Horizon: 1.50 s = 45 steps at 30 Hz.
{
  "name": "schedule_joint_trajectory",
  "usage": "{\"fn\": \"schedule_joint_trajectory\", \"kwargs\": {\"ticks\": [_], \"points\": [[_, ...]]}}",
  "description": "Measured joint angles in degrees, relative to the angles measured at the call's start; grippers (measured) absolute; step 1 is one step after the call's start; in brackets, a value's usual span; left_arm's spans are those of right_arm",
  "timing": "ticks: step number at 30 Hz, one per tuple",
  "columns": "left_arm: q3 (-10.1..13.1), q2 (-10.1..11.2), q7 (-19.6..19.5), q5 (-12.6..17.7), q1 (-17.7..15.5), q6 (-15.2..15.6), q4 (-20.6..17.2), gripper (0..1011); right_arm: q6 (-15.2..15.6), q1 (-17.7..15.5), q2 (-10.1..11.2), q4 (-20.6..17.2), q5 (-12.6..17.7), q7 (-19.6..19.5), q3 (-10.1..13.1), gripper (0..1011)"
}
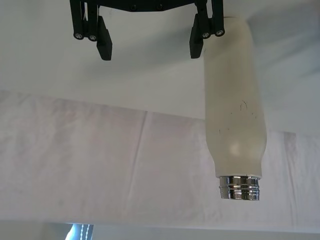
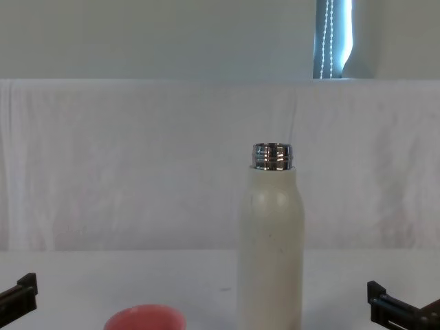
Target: Grasp the thermos with one hand and pour water into the cup lid.
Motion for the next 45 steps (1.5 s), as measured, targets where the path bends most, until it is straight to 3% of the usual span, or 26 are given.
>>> {"fn": "schedule_joint_trajectory", "kwargs": {"ticks": [7,10,15,29,45], "points": [[0.0,0.0,0.0,0.0,0.0,0.0,0.0,1001,0.7,0.2,-0.5,0.0,0.5,1.5,0.5,1001],[0.0,0.0,0.0,0.0,0.0,0.0,0.0,1001,2.0,1.0,-0.9,0.2,2.9,4.8,0.9,1001],[0.0,0.0,0.0,0.0,0.0,0.0,0.0,1001,3.4,2.5,-1.5,1.0,3.7,7.6,0.7,1001],[0.0,0.0,0.0,0.0,0.0,0.0,0.0,1001,4.5,6.6,-3.5,4.2,0.6,9.4,-0.6,1001],[0.0,0.0,0.0,0.0,0.0,0.0,0.0,1001,5.1,9.3,-5.2,6.1,-0.4,10.8,-2.0,1001]]}}
